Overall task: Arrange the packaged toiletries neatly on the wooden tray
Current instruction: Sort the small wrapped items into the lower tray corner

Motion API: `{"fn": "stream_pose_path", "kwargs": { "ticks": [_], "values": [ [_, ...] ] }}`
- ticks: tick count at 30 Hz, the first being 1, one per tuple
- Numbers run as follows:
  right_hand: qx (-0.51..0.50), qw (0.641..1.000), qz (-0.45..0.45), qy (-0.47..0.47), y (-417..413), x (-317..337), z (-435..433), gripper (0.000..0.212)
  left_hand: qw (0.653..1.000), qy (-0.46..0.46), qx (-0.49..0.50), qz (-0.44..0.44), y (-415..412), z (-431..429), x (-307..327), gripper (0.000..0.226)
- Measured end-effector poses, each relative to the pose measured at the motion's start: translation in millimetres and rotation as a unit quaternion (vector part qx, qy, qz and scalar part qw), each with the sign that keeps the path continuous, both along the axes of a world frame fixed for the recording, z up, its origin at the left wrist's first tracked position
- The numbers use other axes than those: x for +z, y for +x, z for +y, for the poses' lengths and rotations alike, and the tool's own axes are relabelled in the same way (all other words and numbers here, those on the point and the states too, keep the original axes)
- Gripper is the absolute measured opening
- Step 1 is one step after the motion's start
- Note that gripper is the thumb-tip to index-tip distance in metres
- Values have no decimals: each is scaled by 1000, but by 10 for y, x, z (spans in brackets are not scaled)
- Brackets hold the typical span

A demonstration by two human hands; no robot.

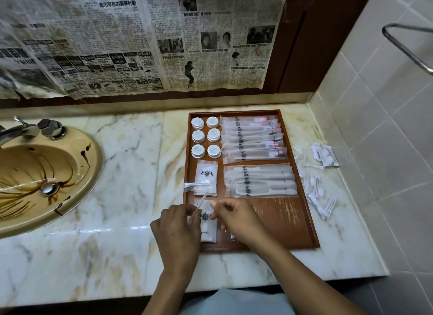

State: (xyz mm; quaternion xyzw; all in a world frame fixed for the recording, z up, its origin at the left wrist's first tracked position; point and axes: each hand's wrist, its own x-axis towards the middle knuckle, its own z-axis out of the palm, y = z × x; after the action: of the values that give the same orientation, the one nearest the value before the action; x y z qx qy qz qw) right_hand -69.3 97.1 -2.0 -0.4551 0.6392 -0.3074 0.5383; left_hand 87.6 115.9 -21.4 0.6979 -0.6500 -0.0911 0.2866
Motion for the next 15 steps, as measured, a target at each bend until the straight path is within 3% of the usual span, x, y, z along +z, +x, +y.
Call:
{"fn": "stream_pose_path", "kwargs": {
  "ticks": [5, 8, 11, 13, 15],
  "values": [
    [-9, 1000, 19, -13, 126, -21, -124, 27, 993, -76, -65, -57, 14, 21, -60, 7],
    [-35, 998, 46, -5, 112, -101, -140, 27, 991, -56, -109, -52, 16, 8, -119, 10],
    [-71, 996, 61, -4, 13, -216, -149, 29, 991, 58, -106, 62, 57, -22, -157, 24],
    [-86, 994, 73, 1, -91, -273, -156, 29, 968, 118, -70, 212, 104, -39, -127, 23],
    [-87, 994, 65, 10, -174, -286, -154, 29, 943, 137, -24, 301, 154, -63, -58, 17]
  ]
}}
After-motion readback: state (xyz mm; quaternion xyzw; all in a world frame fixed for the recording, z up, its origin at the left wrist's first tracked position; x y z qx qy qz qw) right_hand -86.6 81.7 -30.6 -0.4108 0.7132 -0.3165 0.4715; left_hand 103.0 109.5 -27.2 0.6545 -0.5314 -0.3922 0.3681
